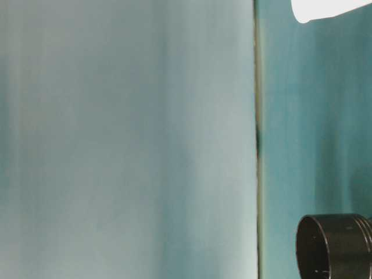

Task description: Put the paper cup into the moved red handle cup holder.

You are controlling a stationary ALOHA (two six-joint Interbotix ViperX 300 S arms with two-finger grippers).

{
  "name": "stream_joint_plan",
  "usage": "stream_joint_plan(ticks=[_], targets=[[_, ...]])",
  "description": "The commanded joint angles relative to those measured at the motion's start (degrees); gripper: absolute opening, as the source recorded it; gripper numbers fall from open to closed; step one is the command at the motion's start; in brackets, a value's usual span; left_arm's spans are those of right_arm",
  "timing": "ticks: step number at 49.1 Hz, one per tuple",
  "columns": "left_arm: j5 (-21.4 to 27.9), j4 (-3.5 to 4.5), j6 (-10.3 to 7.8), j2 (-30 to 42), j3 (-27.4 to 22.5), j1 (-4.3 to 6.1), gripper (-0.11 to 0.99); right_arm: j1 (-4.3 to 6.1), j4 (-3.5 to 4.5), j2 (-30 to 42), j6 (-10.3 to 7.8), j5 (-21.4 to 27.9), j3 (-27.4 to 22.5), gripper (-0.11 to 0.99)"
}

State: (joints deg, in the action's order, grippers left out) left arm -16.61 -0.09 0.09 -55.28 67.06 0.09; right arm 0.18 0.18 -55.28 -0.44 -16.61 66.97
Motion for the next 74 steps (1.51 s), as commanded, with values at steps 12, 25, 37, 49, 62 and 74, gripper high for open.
stream_joint_plan(ticks=[12, 25, 37, 49, 62, 74], targets=[[21.9, -0.70, 3.34, 6.9, -11.5, 0.35, 0.03, -1.14, -3.52, -1.1, -5.71, 9.8, -1.9, -0.10], [37.8, -0.70, 4.92, 17.7, -17.1, 0.35, 0.03, 0.09, -3.52, -3.0, -7.73, 22.4, -2.4, -0.10], [47.7, -1.14, 6.15, 30.6, -24.1, 0.35, 0.03, 0.70, -3.52, -3.2, -10.20, 32.0, -2.4, -0.10], [48.3, -1.23, 6.06, 33.9, -24.7, -0.26, 0.03, 0.70, -3.52, -3.2, -10.63, 37.5, -2.4, -0.10], [51.7, -1.49, 6.06, 34.2, -24.9, -0.88, 0.03, 1.14, -3.52, -2.9, -10.63, 38.6, -2.3, -0.10], [53.7, -1.49, 5.71, 34.3, -25.0, -0.79, 0.03, 1.85, -3.52, -2.9, -10.55, 39.4, -2.3, -0.10]])
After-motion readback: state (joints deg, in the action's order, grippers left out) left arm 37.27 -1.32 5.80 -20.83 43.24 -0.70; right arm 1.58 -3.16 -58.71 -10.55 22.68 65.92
